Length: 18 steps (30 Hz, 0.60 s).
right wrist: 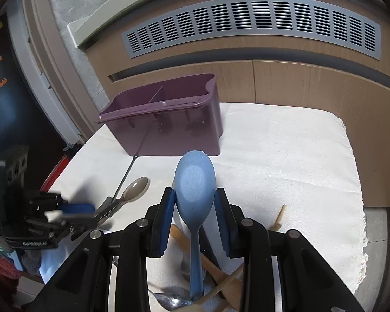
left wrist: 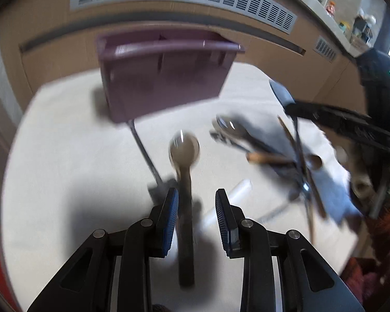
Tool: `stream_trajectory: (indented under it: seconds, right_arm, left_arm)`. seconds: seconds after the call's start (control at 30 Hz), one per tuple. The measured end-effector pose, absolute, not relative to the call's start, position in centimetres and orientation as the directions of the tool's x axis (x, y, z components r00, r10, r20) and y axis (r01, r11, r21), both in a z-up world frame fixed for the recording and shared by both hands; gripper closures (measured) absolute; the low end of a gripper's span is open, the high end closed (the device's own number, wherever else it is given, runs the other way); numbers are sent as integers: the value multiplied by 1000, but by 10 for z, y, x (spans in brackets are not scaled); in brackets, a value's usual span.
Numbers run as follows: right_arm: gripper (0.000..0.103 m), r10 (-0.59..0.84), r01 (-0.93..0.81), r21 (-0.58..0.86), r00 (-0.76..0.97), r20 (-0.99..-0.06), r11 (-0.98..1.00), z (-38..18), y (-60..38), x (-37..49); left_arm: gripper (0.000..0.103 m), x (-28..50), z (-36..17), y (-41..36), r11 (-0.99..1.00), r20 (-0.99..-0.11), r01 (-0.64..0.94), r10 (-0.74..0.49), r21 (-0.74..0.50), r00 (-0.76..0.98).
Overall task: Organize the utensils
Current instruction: 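Put the light-blue spoon in the caddy with the right tool while the left drops the brown spoon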
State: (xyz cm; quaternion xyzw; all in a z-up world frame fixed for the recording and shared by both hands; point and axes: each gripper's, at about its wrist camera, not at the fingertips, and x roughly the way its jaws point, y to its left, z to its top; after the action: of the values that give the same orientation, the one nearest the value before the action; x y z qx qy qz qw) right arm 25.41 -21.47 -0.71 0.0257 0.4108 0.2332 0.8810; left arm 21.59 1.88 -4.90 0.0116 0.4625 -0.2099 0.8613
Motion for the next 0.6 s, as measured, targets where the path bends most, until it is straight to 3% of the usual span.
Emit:
stream_trajectory:
  seconds: [0.33,0.6]
  right_arm:
    - [74,423,-384,231,554,-717,894,-14,-223,245]
    - [73,415,-399,202,574,-706,894,-17,-219,240]
  left_arm:
    - [72,270,-75,-24,941,-885,339,-167,-11,434]
    - [71,298,-77,-19,958,-903,278,-179,-70,390]
